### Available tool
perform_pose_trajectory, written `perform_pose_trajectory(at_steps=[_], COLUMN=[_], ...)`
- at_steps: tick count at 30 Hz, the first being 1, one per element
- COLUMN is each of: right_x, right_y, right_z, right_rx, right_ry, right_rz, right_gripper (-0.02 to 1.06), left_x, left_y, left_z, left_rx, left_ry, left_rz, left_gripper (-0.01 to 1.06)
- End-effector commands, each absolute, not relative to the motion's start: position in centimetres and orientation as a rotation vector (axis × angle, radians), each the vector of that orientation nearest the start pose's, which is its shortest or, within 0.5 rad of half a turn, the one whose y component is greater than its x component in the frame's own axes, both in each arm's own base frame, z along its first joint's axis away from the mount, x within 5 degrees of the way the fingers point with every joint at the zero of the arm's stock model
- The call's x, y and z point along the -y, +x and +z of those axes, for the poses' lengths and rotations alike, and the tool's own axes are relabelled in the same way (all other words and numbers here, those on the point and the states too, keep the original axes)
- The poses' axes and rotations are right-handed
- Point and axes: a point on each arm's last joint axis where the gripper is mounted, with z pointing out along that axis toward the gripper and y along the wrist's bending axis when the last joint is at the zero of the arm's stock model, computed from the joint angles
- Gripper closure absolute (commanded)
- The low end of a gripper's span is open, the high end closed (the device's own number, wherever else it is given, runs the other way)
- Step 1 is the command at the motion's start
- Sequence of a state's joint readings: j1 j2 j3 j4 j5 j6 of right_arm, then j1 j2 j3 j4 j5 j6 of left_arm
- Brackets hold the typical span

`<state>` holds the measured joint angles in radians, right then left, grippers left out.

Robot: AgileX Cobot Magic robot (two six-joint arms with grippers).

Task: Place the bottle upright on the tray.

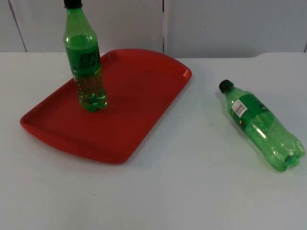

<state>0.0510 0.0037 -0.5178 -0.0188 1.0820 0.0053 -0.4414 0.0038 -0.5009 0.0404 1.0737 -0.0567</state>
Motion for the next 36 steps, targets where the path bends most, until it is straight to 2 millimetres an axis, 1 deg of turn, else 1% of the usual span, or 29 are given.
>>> perform_pose_trajectory(at_steps=[1, 36], right_x=[0.16, 0.16], right_y=[-0.73, -0.73], right_z=[28.01, 28.01], right_rx=[-2.045, -2.045], right_ry=[-0.036, -0.036], right_rz=[0.014, 0.014], right_gripper=[-0.01, -0.01], left_x=[-0.44, -0.43], left_y=[-0.35, -0.35], left_z=[27.51, 27.51], left_rx=[-2.033, -2.032], left_ry=[0.403, 0.409], left_rz=[-0.272, -0.271], left_gripper=[0.0, 0.0])
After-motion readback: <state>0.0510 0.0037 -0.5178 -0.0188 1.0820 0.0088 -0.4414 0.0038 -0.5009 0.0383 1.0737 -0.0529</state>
